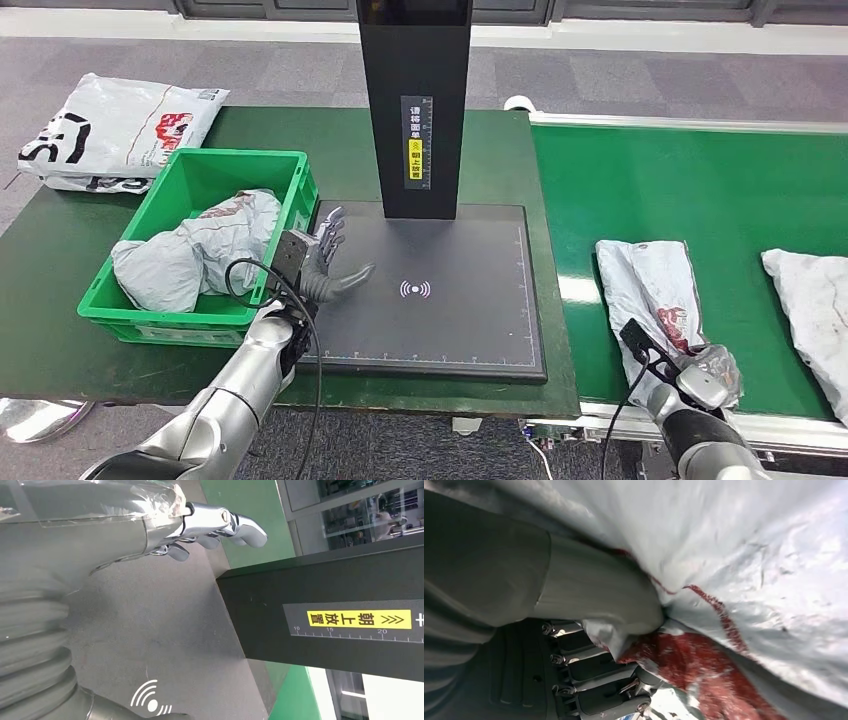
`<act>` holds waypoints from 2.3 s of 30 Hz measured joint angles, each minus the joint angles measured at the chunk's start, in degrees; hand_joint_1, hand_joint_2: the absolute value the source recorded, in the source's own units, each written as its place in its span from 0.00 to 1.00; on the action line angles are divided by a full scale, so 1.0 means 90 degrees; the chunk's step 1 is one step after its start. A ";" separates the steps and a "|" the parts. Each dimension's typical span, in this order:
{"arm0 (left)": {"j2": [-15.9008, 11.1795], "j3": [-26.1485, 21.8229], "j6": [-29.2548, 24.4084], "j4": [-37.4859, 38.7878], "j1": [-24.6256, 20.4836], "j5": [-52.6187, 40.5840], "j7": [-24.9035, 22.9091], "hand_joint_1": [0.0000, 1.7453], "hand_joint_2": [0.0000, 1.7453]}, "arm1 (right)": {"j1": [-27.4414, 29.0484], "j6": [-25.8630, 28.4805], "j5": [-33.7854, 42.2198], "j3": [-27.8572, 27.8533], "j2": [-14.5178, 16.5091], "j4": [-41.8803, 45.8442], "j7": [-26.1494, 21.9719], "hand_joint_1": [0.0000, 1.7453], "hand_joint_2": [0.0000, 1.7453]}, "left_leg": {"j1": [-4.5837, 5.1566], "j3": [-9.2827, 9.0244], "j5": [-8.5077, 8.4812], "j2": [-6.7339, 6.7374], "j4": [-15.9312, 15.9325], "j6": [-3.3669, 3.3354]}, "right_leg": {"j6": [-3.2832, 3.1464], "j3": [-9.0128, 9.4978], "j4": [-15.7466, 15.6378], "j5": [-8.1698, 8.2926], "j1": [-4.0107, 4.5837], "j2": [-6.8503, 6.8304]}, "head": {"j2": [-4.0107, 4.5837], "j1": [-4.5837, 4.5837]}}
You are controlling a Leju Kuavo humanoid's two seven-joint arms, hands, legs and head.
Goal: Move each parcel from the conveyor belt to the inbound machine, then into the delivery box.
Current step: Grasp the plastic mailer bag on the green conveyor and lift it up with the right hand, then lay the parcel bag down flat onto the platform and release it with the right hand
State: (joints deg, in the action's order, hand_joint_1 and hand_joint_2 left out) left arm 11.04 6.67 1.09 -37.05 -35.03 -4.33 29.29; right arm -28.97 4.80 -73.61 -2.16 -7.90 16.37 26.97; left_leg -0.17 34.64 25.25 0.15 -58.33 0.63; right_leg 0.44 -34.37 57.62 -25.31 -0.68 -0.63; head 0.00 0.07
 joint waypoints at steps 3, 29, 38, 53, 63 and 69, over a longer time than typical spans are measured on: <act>0.0000 0.0000 0.0000 0.0001 -0.0001 0.0001 0.0000 0.00 1.00 | 0.0000 -0.0007 0.0000 -0.0008 0.0010 -0.0003 -0.0005 1.00 1.00 | 0.0000 0.0000 -0.0001 -0.0001 0.0000 0.0000 | 0.0000 0.0000 0.0000 0.0000 0.0002 0.0000 | 0.0000 0.0000; -0.0199 0.0000 -0.0917 -0.0719 0.0484 -0.0193 -0.0325 0.00 1.00 | 0.0261 0.3948 -0.0506 -0.0475 0.1090 0.3190 -0.2846 1.00 1.00 | 0.0000 0.0040 -0.0015 -0.0032 0.0003 0.0010 | -0.0013 -0.0032 0.0009 0.0001 -0.0003 -0.0024 | 0.0000 0.0000; -0.0209 0.0000 -0.1356 -0.0744 0.0480 -0.0469 -0.0221 0.00 1.00 | 0.0545 0.3949 0.0044 -0.0724 0.1458 0.4125 -0.4332 1.00 1.00 | 0.0000 0.0039 -0.0015 -0.0025 0.0004 0.0011 | -0.0014 -0.0037 0.0009 0.0001 0.0000 -0.0019 | 0.0000 0.0000; -0.0090 0.0000 -0.1603 -0.0666 0.0152 -0.0703 -0.0067 0.00 1.00 | 0.1056 0.1163 0.1123 0.1916 0.1976 0.4390 -0.3807 1.00 1.00 | -0.0009 0.0037 -0.0015 -0.0001 0.0008 0.0015 | -0.0020 -0.0044 0.0009 0.0000 0.0006 -0.0002 | 0.0000 0.0000; -0.0070 0.0000 -0.1610 -0.0581 0.0070 -0.0667 -0.0068 0.00 1.00 | 0.1072 0.1080 0.1254 0.2879 0.1880 0.3619 -0.3767 1.00 1.00 | -0.0006 0.0045 -0.0014 -0.0015 0.0006 0.0014 | -0.0020 -0.0046 0.0009 -0.0001 0.0004 -0.0012 | 0.0000 0.0000; -0.0070 0.0000 -0.1610 -0.0571 0.0068 -0.0663 -0.0068 0.00 1.00 | 0.1064 0.1078 0.1258 0.2923 0.1851 0.3561 -0.3768 1.00 1.00 | -0.0006 0.0044 -0.0014 -0.0015 0.0007 0.0015 | -0.0020 -0.0046 0.0008 -0.0001 0.0004 -0.0012 | 0.0000 0.0000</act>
State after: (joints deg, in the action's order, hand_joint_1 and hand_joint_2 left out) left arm 10.40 6.67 -13.40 -42.19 -34.42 -10.29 28.68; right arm -19.40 14.50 -62.29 24.15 8.76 48.42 -6.95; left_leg -0.23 35.03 25.12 0.02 -58.28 0.77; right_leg 0.26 -34.78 57.70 -25.32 -0.64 -0.74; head 0.00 0.07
